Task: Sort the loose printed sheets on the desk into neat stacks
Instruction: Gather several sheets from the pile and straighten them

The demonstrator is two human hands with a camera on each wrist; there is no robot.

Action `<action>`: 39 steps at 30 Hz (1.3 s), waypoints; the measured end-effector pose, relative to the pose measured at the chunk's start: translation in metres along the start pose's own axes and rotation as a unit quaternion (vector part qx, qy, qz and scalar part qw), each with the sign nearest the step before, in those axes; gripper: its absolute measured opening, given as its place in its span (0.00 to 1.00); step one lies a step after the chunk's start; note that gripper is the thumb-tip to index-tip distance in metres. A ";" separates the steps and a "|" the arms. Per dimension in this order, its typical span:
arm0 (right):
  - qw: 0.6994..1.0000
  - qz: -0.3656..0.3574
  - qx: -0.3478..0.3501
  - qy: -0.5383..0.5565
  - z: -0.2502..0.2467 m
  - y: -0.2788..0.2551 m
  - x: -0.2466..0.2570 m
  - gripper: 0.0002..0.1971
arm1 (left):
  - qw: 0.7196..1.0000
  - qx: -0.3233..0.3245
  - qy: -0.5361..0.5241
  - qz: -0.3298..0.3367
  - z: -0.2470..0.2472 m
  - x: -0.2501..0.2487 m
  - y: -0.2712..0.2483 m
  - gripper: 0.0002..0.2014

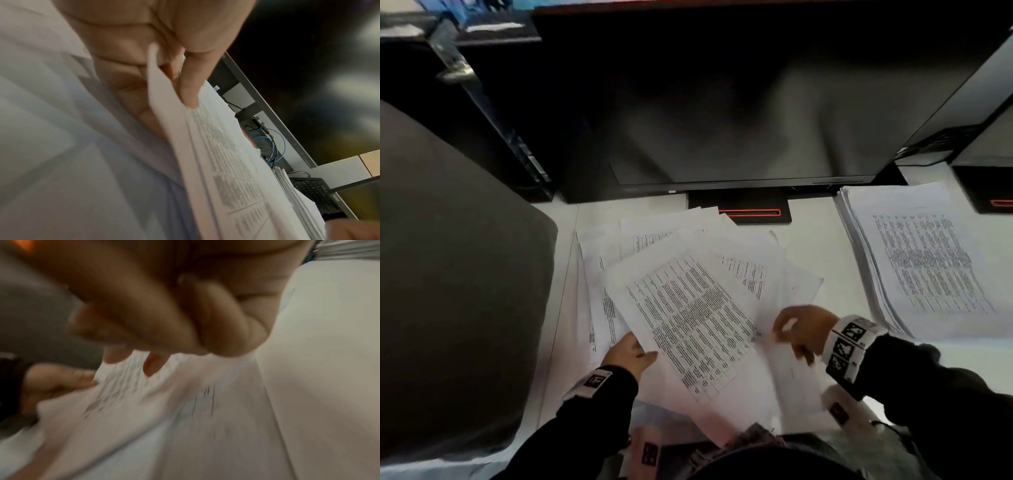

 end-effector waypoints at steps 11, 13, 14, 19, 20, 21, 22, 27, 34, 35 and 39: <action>0.991 0.052 -0.119 0.007 0.001 0.030 0.000 0.23 | 0.997 0.002 -0.010 0.079 -0.003 -0.006 -0.003 0.12; 0.984 0.097 -0.142 0.038 -0.008 0.026 -0.011 0.29 | 0.996 -0.021 -0.037 0.078 -0.013 -0.001 0.001 0.15; 0.982 0.112 -0.148 0.042 -0.013 0.025 -0.016 0.31 | 0.995 -0.027 -0.045 0.082 -0.017 0.000 0.002 0.16; 0.987 0.105 -0.124 0.022 -0.006 0.024 -0.010 0.28 | 0.993 -0.006 -0.082 0.085 -0.012 0.004 0.004 0.17; 0.989 0.098 -0.111 0.009 0.001 0.025 -0.005 0.27 | 0.993 0.008 -0.080 0.084 -0.005 0.004 0.003 0.17; 0.990 0.092 -0.104 -0.001 0.007 0.026 0.001 0.25 | 0.993 0.023 -0.078 0.083 0.002 0.002 0.001 0.18; 0.991 0.092 -0.099 0.002 0.011 0.026 0.004 0.23 | 0.993 0.033 -0.076 0.084 0.007 0.000 0.000 0.18; 0.984 0.132 -0.122 0.025 0.001 0.025 -0.005 0.22 | 0.991 -0.090 0.001 0.103 -0.018 -0.012 0.000 0.12; 0.982 0.123 -0.144 0.013 -0.006 0.026 -0.001 0.20 | 0.980 -0.187 -0.048 0.038 -0.057 -0.006 0.015 0.27; 0.983 0.123 -0.135 0.004 -0.003 0.028 0.001 0.22 | 0.983 -0.173 -0.056 0.027 -0.053 -0.004 0.018 0.27; 0.989 0.097 -0.113 -0.006 0.006 0.035 0.014 0.21 | 0.993 -0.118 0.022 0.013 -0.037 -0.005 0.028 0.22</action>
Point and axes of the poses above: each hand's wrist, its own y-axis towards the middle knuckle, its own z-axis out of the palm, x = y × z, the point moved 8 cm from there along y, towards the middle knuckle, and after that the axes turned 1 degree about -z, right-handed, at the moved point
